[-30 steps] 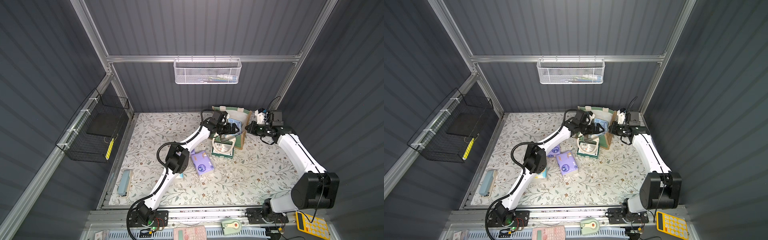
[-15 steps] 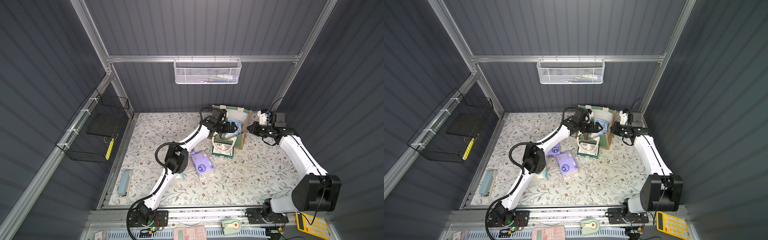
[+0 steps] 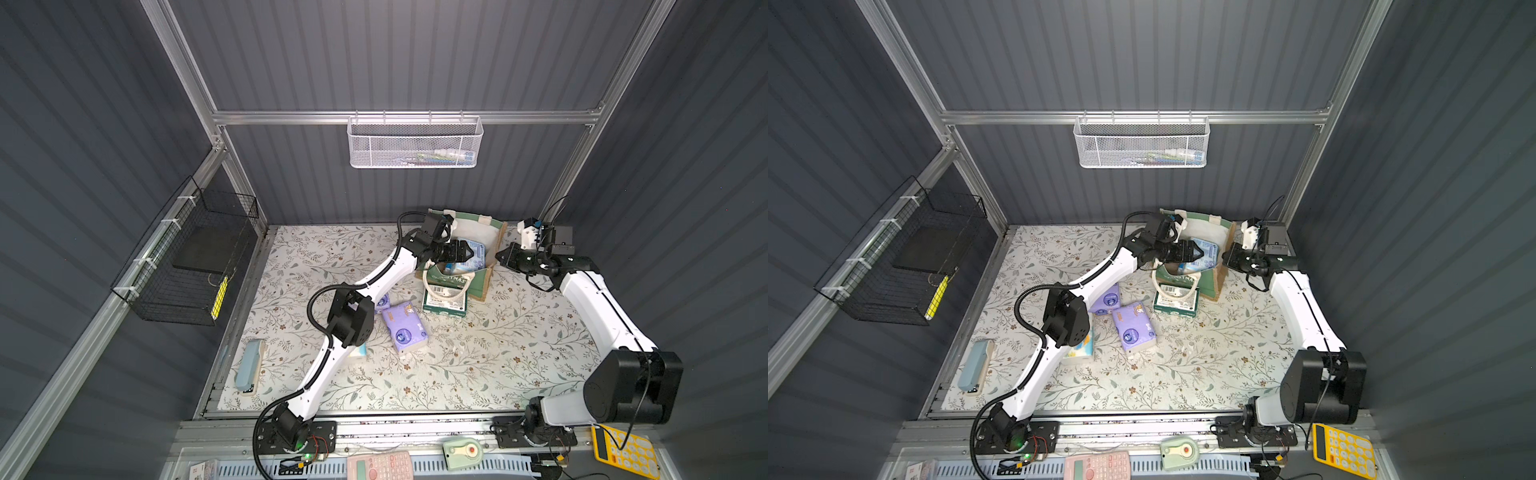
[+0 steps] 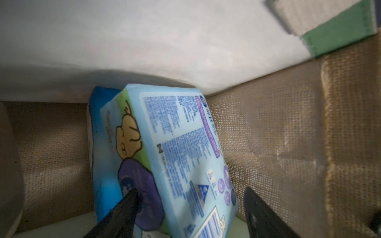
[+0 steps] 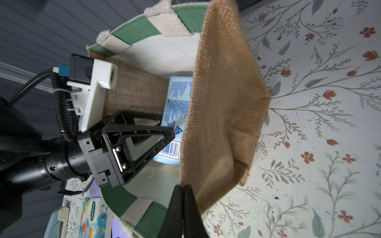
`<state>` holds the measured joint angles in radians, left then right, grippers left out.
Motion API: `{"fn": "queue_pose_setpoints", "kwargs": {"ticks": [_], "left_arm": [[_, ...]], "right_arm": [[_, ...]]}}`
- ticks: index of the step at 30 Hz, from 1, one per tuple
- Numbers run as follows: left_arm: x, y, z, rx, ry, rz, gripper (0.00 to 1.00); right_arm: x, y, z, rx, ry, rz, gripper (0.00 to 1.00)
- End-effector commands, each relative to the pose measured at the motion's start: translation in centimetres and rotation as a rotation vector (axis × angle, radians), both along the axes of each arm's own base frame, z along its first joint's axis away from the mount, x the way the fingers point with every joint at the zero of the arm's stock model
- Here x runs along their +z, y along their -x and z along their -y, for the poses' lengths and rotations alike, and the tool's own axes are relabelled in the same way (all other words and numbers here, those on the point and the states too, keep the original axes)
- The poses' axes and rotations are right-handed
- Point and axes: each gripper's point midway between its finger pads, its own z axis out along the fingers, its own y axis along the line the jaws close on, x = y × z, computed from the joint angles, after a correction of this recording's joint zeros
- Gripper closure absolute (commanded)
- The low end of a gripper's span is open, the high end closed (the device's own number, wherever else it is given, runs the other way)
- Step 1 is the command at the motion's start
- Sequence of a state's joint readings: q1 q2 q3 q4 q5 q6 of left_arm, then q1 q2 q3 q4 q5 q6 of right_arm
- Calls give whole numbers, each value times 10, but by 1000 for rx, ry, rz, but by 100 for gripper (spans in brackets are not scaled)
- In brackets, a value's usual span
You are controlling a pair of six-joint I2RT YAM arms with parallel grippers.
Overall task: Put tissues into the canvas bag
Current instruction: Place the pack of facial tissues in the canvas bag.
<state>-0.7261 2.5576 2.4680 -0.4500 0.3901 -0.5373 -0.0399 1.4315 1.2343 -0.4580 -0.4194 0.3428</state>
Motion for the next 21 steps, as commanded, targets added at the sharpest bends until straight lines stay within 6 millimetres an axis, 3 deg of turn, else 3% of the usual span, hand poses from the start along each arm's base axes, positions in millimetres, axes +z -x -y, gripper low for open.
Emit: {"fn": "queue_pose_setpoints", "kwargs": {"ticks": [1, 6, 10, 14, 21], "left_arm": [[-14, 3, 3, -13, -5, -38, 20], [-4, 15, 21, -72, 56, -19, 17], [-11, 25, 35, -114, 82, -52, 15], [-22, 30, 39, -123, 87, -89, 14], [-15, 39, 43, -177, 127, -92, 11]], "right_arm": [[6, 4, -2, 5, -13, 16, 100], [3, 2, -4, 7, -34, 11, 100], [5, 1, -4, 4, -33, 15, 100], [7, 1, -5, 3, -38, 22, 100], [1, 0, -4, -3, -37, 6, 100]]}}
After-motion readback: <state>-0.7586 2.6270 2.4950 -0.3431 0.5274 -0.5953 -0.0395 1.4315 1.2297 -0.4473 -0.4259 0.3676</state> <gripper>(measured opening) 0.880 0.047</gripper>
